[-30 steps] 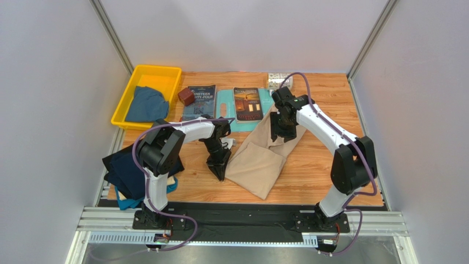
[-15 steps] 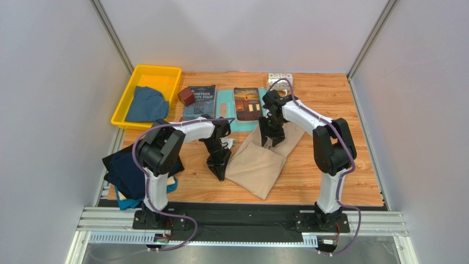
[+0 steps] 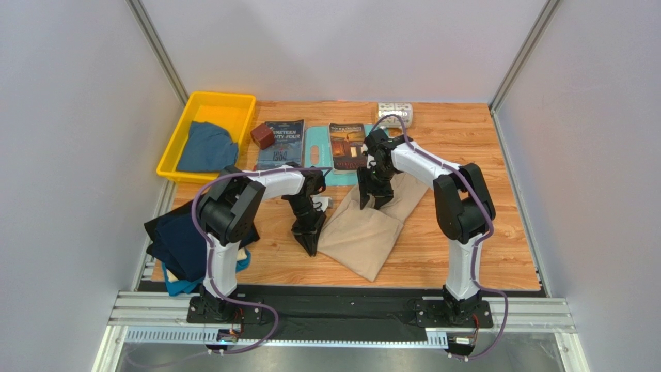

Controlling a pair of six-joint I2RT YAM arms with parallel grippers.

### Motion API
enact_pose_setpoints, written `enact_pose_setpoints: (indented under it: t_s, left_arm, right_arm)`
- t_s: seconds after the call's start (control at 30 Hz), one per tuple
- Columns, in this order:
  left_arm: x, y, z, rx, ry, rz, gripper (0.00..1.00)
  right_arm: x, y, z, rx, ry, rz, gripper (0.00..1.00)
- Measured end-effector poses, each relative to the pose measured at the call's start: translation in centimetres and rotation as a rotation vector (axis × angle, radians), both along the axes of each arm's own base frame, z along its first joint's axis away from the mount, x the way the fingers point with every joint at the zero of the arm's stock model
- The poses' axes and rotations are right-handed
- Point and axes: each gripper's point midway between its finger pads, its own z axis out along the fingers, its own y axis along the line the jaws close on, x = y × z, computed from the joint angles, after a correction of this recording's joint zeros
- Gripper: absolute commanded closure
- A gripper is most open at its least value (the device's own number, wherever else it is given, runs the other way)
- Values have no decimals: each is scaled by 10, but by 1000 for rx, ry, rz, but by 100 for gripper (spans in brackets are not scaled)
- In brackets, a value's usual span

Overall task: Fold and stack the t-shirts
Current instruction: Fold the tshirt

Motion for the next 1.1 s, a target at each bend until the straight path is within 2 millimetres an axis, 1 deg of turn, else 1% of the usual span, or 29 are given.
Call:
enact_pose_setpoints:
  t_s: [0.2, 0.27, 0.3, 0.33, 0.37, 0.4, 0.53, 0.73, 0.83, 0.93, 1.07, 1.1]
  left_arm:
    - [0, 0, -1, 4, 7, -1, 79]
    - [0, 0, -1, 6, 10, -2, 79]
    - [1, 0, -1, 6, 11, -3, 80]
    - [1, -1, -1, 7, 12, -3, 79]
    - [1, -1, -1, 6, 12, -3, 79]
    - [1, -1, -1, 6, 13, -3, 79]
    - [2, -2, -2, 4, 17, -8, 80]
    - [4, -3, -3, -2, 14, -15, 80]
    - [5, -2, -4, 8, 11, -16, 79]
    - [6, 1, -6, 23, 1, -17, 79]
    - [10, 4, -7, 31, -4, -8, 79]
    - [11, 5, -7, 32, -4, -3, 80]
  right_arm:
    - [-5, 11, -6, 16, 19, 26, 52]
    - [-6, 14, -8, 22, 22, 32, 58]
    - [-6, 15, -8, 25, 23, 33, 63]
    - [-7, 17, -8, 29, 24, 36, 91]
    - [-7, 18, -8, 34, 25, 38, 98]
    - [-6, 19, -6, 39, 21, 46, 100]
    - [4, 29, 5, 79, -2, 44, 100]
    - [27, 48, 31, 147, -62, 55, 100]
    - [37, 55, 38, 163, -86, 63, 100]
    - [38, 54, 30, 144, -68, 65, 100]
    - [34, 42, 12, 75, -35, 60, 100]
    - [31, 37, 7, 50, -26, 59, 96]
